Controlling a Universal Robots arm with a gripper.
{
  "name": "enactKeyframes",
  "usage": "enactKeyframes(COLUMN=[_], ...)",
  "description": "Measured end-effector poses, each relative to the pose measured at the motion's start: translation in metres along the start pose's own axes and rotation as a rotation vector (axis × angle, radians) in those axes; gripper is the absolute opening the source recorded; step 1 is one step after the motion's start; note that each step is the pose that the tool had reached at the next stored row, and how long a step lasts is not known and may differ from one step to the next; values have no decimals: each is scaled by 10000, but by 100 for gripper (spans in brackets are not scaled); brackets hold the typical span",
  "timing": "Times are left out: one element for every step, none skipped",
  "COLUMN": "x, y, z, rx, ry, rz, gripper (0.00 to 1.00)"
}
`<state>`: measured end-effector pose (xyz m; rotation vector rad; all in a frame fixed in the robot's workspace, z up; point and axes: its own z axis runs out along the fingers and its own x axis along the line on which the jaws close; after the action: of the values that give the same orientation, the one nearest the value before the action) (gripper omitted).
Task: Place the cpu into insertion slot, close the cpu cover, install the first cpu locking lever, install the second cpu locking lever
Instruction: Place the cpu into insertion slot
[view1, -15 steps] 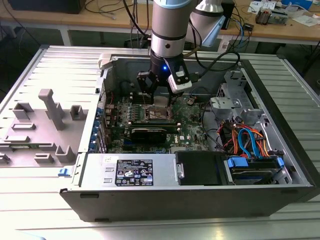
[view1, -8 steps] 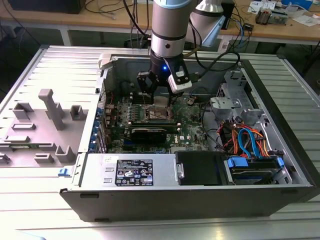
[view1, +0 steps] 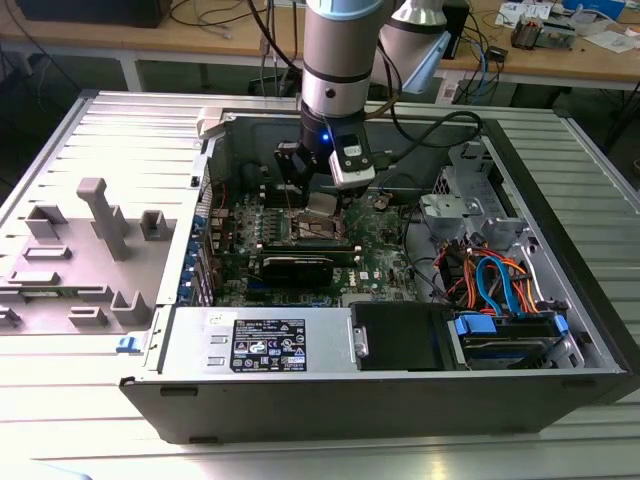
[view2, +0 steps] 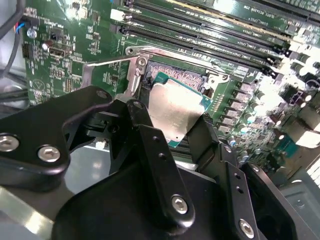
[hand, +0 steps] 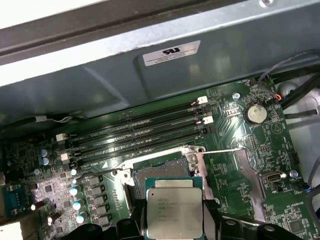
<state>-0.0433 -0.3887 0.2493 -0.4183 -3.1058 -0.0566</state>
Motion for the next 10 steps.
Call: enactKeyframes(x=[0, 0, 0, 0, 0, 0, 0, 0, 0, 0], y=[0, 0, 0, 0, 0, 0, 0, 0, 0, 0], z=[1, 1, 1, 1, 2, 6, 8, 10, 11, 12], rx=[-2, -2, -3, -3, -4, -8, -11, -13, -14, -16], ry=[-1, -1, -1, -1, -5, -17, -24, -32, -36, -40], rz=[4, 5, 5, 13, 127, 449, 670, 884, 994, 1124], gripper=[55, 55, 55, 55, 55, 55, 55, 55, 55, 55])
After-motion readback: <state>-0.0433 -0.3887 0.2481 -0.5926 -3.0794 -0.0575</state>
